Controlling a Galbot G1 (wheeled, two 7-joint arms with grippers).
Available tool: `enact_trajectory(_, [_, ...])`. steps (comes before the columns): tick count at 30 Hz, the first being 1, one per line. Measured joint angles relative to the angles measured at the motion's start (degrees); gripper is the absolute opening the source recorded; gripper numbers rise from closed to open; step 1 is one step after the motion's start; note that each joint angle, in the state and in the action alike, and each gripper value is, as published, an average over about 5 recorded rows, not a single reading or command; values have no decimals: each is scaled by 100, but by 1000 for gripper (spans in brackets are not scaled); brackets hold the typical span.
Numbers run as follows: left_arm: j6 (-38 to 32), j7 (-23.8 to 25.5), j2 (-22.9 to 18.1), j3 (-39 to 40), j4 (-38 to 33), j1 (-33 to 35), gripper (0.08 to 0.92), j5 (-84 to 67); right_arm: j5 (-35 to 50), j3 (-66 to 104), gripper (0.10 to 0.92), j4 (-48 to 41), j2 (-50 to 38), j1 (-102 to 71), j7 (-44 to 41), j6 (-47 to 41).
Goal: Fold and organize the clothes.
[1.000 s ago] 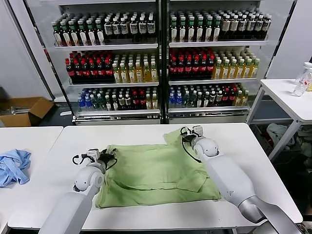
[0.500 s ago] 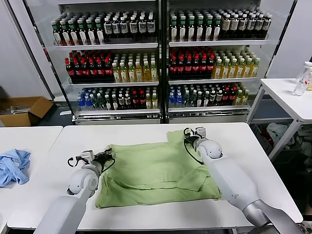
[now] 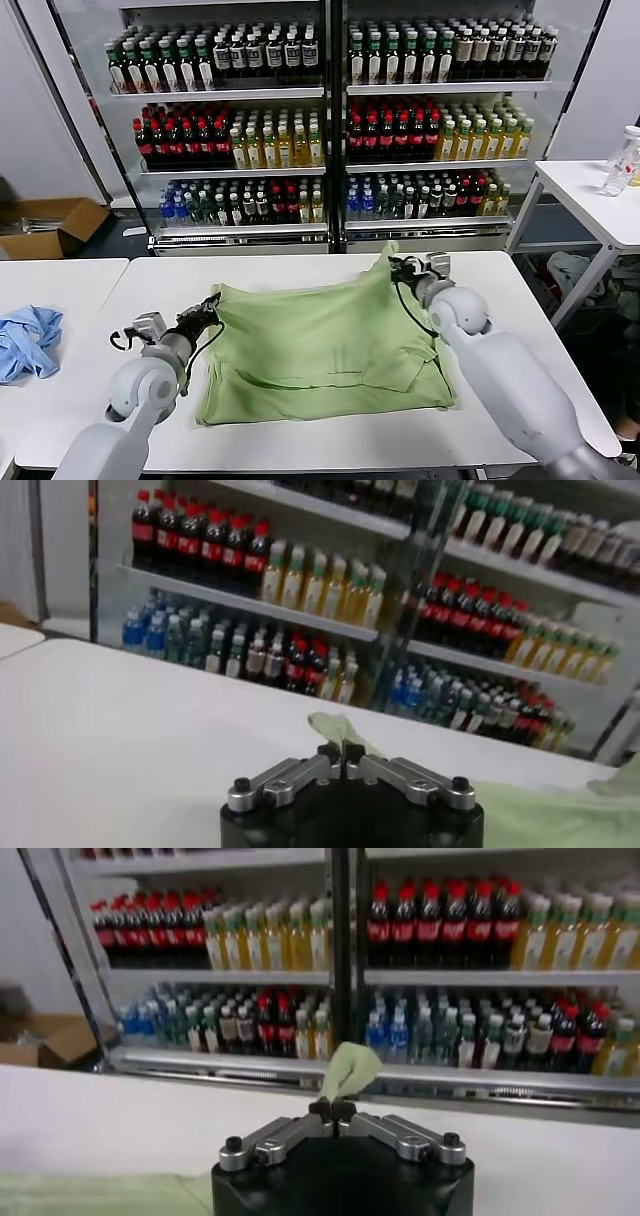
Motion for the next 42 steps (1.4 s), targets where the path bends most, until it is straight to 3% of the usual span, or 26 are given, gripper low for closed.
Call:
enact_trajectory(9, [135,29,64,-231,-860,895,83,51,-59,802,106,1509,-517,-1435,108,15])
enact_trajectory(19, [319,177,82,-209,-1080,1429,83,666,-486,1502,118,2357,-557,-3055,162,5])
enact_trajectory(24, [314,224,-6,-134,-1072,1544,140,1122,-720,1642,231,2536,-500,-3509,196,-77])
enact_trajectory(42, [453,-249,-605,-53,-900,1809,630,2215,-1065,1893,741,2883,-537,-4170,191,-163])
